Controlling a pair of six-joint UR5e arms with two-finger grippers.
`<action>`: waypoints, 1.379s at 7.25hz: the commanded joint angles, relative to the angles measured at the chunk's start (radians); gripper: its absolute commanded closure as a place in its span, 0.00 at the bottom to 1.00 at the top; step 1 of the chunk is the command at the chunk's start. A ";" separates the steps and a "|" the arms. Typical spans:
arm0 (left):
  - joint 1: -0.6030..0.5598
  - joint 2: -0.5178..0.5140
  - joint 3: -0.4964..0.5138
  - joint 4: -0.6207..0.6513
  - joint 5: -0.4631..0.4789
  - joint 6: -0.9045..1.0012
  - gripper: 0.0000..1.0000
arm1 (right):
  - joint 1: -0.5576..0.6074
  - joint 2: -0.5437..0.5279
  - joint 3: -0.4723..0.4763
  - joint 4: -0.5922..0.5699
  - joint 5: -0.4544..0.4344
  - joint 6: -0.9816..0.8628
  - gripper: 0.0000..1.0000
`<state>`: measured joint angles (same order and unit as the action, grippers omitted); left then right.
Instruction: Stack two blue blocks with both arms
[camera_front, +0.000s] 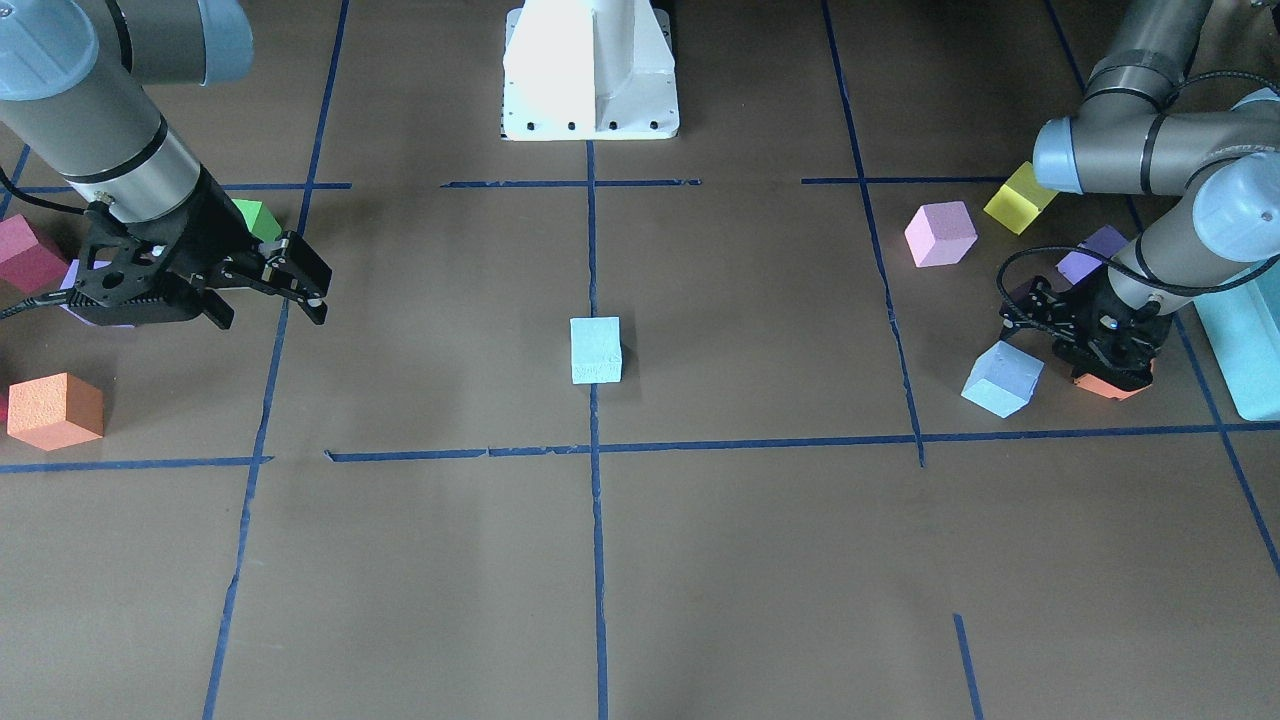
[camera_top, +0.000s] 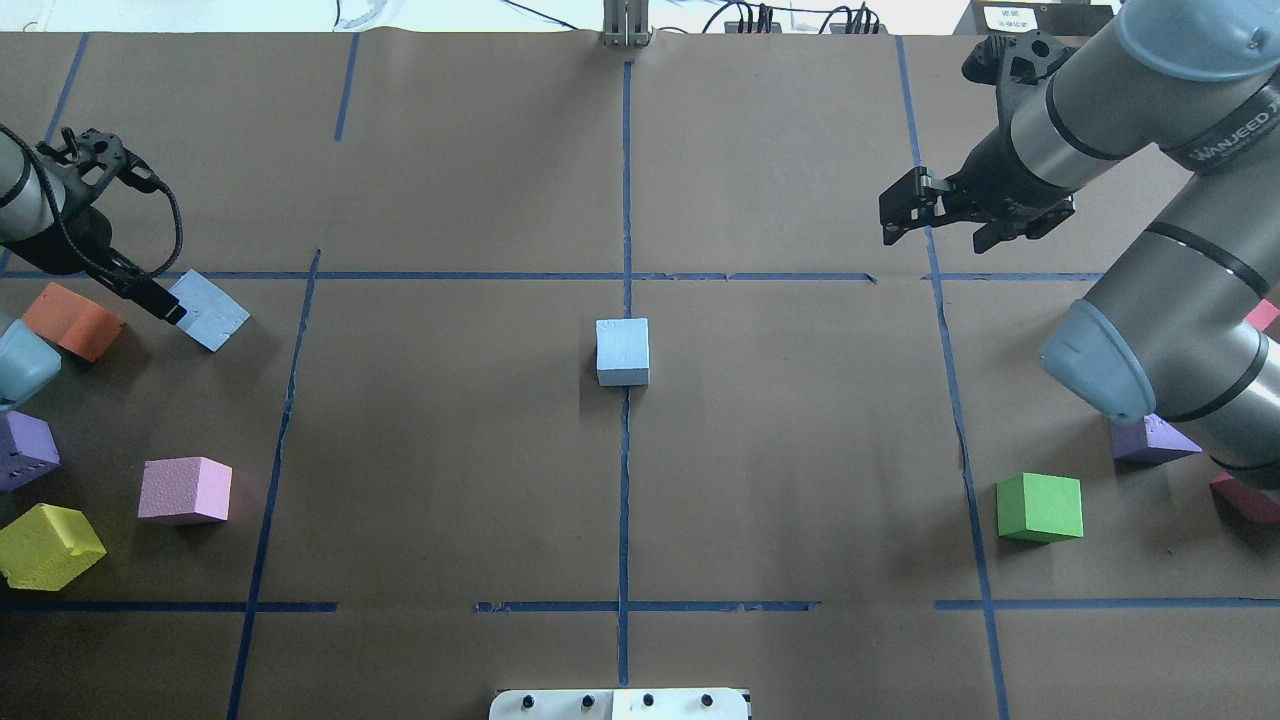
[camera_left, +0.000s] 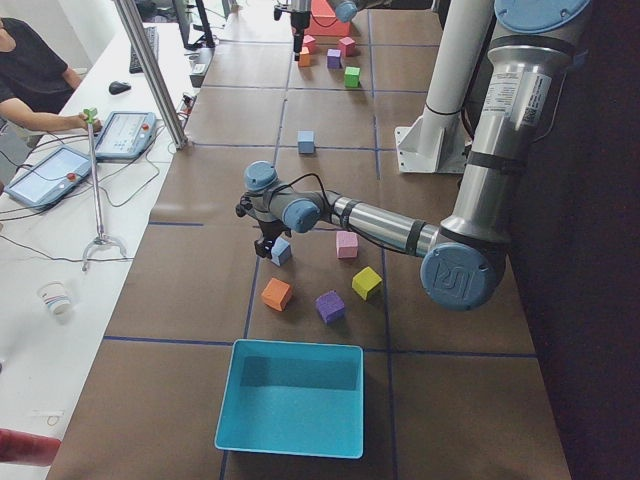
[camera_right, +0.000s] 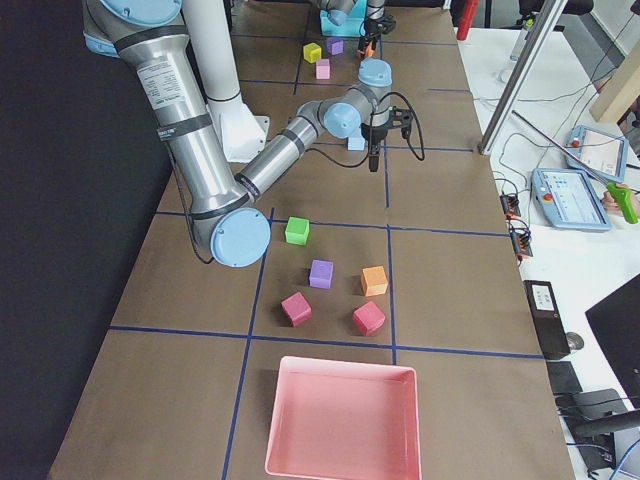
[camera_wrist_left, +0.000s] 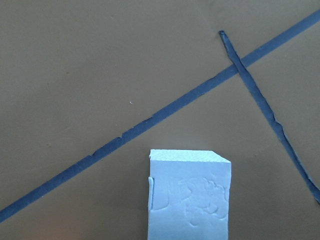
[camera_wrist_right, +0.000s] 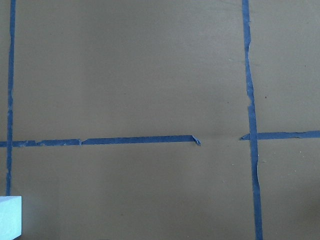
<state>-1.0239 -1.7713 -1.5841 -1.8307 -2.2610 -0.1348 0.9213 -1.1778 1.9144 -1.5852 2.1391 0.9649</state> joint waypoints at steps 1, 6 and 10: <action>0.031 -0.023 0.035 -0.002 0.000 -0.002 0.00 | -0.001 0.004 -0.018 0.001 -0.001 0.000 0.00; 0.062 -0.054 0.091 -0.004 0.029 -0.003 0.00 | -0.001 -0.002 -0.070 0.069 -0.002 -0.006 0.00; 0.084 -0.056 0.099 -0.002 0.035 0.000 0.37 | 0.001 -0.003 -0.074 0.073 -0.002 -0.006 0.00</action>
<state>-0.9442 -1.8267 -1.4858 -1.8332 -2.2264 -0.1357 0.9210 -1.1811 1.8405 -1.5142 2.1368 0.9587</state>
